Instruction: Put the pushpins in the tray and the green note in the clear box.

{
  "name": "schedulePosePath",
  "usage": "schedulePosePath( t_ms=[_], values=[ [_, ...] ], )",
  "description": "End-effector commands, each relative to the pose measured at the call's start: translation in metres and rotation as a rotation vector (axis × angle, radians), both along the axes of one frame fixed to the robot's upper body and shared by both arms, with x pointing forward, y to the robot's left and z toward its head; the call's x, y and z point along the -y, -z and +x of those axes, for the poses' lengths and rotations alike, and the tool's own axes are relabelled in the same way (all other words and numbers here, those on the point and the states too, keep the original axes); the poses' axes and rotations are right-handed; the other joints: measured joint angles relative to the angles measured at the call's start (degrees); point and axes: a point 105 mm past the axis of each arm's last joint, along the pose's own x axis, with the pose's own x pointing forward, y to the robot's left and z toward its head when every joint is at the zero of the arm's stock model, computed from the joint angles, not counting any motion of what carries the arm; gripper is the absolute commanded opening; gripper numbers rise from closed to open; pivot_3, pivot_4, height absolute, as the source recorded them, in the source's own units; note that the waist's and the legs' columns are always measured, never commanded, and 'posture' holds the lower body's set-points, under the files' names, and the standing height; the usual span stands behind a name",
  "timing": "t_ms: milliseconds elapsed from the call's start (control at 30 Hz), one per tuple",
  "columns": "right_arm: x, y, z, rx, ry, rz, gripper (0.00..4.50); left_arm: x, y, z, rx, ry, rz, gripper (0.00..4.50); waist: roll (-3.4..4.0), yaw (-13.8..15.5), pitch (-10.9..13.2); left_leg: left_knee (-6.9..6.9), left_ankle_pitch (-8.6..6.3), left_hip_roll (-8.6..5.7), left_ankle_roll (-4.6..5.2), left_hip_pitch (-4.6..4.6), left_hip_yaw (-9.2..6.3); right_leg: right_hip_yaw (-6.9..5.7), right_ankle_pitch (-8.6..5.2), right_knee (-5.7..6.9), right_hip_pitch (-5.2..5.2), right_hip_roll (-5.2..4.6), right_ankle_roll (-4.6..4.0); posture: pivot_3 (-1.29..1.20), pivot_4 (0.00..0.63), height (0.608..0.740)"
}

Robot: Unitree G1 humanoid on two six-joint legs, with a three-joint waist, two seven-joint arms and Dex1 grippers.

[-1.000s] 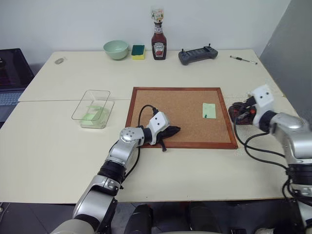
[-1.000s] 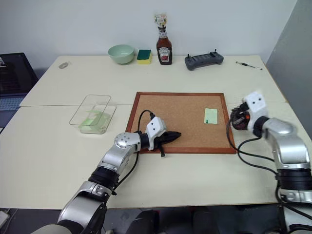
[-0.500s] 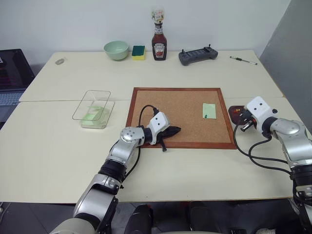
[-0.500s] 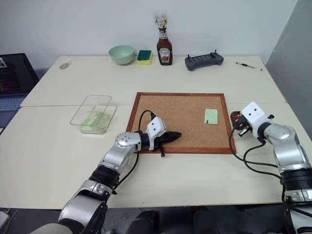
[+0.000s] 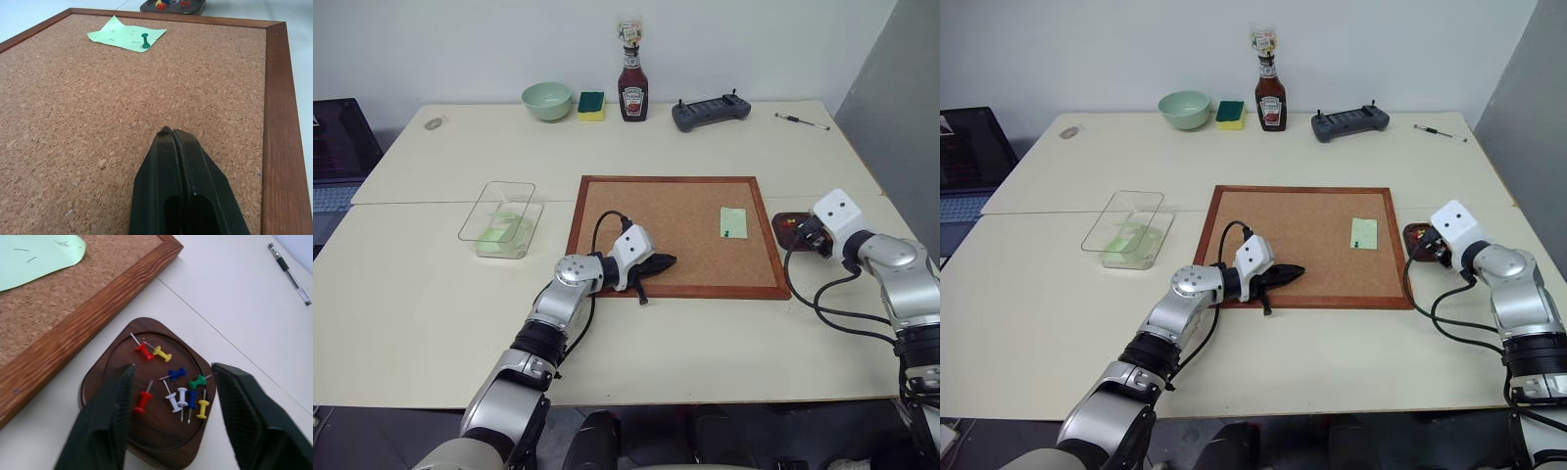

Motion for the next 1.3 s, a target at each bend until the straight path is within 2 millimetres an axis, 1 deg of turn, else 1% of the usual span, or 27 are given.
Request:
schedulePosePath(
  t_ms=[33, 100, 267, 333, 467, 667, 867, 933, 967, 1033, 1100, 1167, 1300],
  values=[
    [-0.034, -0.030, -0.004, 0.049, -0.135, 0.203, 3.56, -0.005, 0.016, -0.001, -0.037, -0.008, 0.052, 0.00, 0.00, -0.1, 0.0, 0.00, 0.00, 0.01, 0.00, 0.00, 0.00, 0.01, 0.00, 0.00, 0.00, 0.00, 0.00, 0.00, 0.150, 0.740],
    [-0.050, -0.023, -0.010, 0.006, -0.205, 0.248, 3.56, -0.005, 0.015, -0.001, -0.036, -0.008, 0.051, 0.00, 0.00, -0.1, 0.0, 0.00, 0.00, 0.01, 0.00, 0.01, -0.01, 0.00, 0.00, 0.00, 0.01, 0.00, 0.00, 0.00, 0.150, 0.740],
    [-0.079, -0.005, -0.015, -0.038, -0.266, 0.364, 3.56, -0.003, 0.013, 0.001, -0.030, -0.009, 0.045, 0.00, 0.00, 0.1, 0.0, 0.00, 0.00, -0.01, 0.00, 0.01, -0.07, -0.05, 0.00, -0.02, 0.05, 0.00, 0.00, 0.00, 0.150, 0.740],
    [-0.087, 0.000, -0.015, -0.050, -0.280, 0.388, 3.56, -0.004, 0.013, 0.001, -0.029, -0.010, 0.045, 0.00, 0.02, 0.1, 0.0, 0.01, 0.00, -0.01, 0.00, 0.01, -0.05, -0.04, 0.01, -0.02, 0.05, 0.00, 0.01, 0.00, 0.150, 0.740],
    [-0.095, 0.008, -0.011, -0.068, -0.283, 0.414, 3.56, -0.005, 0.014, 0.000, -0.028, -0.009, 0.049, 0.00, 0.02, 0.1, 0.0, 0.00, 0.00, -0.01, 0.00, 0.02, -0.07, -0.04, 0.01, -0.01, 0.04, 0.00, 0.01, 0.00, 0.150, 0.740],
    [-0.109, 0.013, -0.003, -0.079, -0.295, 0.460, 3.56, -0.005, 0.014, -0.001, -0.028, -0.010, 0.051, 0.00, 0.03, 0.0, 0.0, 0.00, 0.00, 0.00, 0.00, 0.04, -0.06, -0.04, 0.01, -0.01, 0.04, 0.01, 0.01, 0.00, 0.150, 0.740],
    [-0.115, 0.015, 0.004, -0.082, -0.296, 0.486, 3.56, -0.005, 0.014, -0.002, -0.026, -0.011, 0.052, 0.00, 0.03, 0.0, 0.0, 0.00, 0.00, -0.01, 0.00, 0.04, -0.08, -0.05, 0.01, -0.01, 0.04, 0.01, 0.01, 0.00, 0.150, 0.740],
    [-0.115, 0.015, 0.007, -0.081, -0.287, 0.501, 3.20, -0.005, 0.014, -0.002, -0.025, -0.013, 0.052, 0.00, 0.03, 0.0, 0.0, -0.01, 0.00, -0.01, 0.00, 0.04, -0.08, -0.04, 0.01, -0.01, 0.03, 0.01, 0.01, 0.00, 0.150, 0.740],
    [-0.115, 0.016, 0.008, -0.082, -0.283, 0.502, 3.14, -0.005, 0.014, -0.002, -0.025, -0.013, 0.052, 0.00, 0.04, 0.0, 0.0, -0.01, 0.00, -0.01, 0.00, 0.04, -0.07, -0.04, 0.01, -0.01, 0.03, 0.01, 0.01, 0.00, 0.150, 0.740],
    [-0.114, 0.017, 0.010, -0.084, -0.280, 0.501, 2.59, -0.005, 0.014, -0.002, -0.024, -0.014, 0.051, 0.00, 0.04, -0.1, 0.0, -0.01, 0.00, 0.00, 0.00, 0.04, -0.08, -0.04, 0.01, -0.01, 0.03, 0.01, 0.01, 0.00, 0.150, 0.740],
    [-0.113, 0.017, 0.010, -0.084, -0.279, 0.500, 2.29, -0.005, 0.015, -0.002, -0.025, -0.014, 0.051, 0.00, 0.04, -0.1, 0.0, -0.01, 0.00, -0.01, 0.00, 0.04, -0.07, -0.04, 0.01, -0.01, 0.03, 0.01, 0.01, 0.00, 0.150, 0.740],
    [-0.113, 0.017, 0.010, -0.085, -0.280, 0.499, 1.74, -0.006, 0.015, -0.003, -0.026, -0.013, 0.053, 0.00, 0.04, -0.1, 0.0, -0.01, 0.00, -0.01, 0.00, 0.04, -0.07, -0.04, 0.01, -0.01, 0.03, 0.01, 0.01, 0.00, 0.150, 0.740],
    [-0.113, 0.016, 0.010, -0.083, -0.282, 0.501, 0.80, -0.005, 0.015, -0.003, -0.026, -0.011, 0.054, 0.00, 0.04, -0.1, 0.0, -0.02, 0.00, 0.00, 0.00, 0.04, -0.07, -0.04, 0.01, 0.00, 0.02, 0.01, 0.01, 0.00, 0.150, 0.740]
  ],
)
